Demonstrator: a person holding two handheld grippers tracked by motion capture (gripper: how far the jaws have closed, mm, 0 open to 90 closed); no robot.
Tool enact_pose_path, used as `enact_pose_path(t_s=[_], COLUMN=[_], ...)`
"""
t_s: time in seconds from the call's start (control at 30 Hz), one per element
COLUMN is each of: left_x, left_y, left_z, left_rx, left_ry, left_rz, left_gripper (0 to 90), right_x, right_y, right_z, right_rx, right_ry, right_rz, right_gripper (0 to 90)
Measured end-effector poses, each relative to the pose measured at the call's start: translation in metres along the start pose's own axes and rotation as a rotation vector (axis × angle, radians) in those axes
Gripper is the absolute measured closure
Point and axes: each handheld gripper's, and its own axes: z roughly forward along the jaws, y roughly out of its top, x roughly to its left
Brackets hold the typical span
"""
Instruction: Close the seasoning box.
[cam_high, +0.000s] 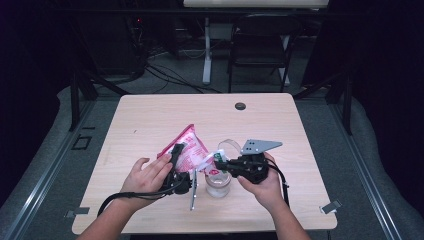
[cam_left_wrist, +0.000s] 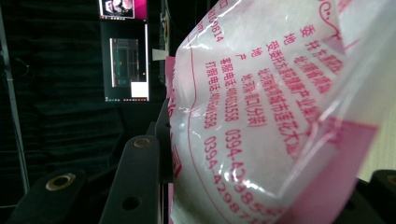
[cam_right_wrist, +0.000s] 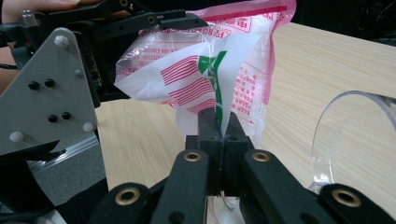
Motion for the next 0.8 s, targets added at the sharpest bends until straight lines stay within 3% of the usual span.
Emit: enact_pose_path(t_s=[0.8], left_x=[0.0011], left_y=[0.0014], left_z=[-0.0010], left_rx=[-0.019], left_ry=[0.017], left_rz=[-0.003], left_gripper=[65.1], right_x=[-0.0022], right_y=[-0.0022], right_z=[0.0012], right_rx=[0.009], right_ry=[-0.005], right_rz=[0.004], right_gripper=[90.0])
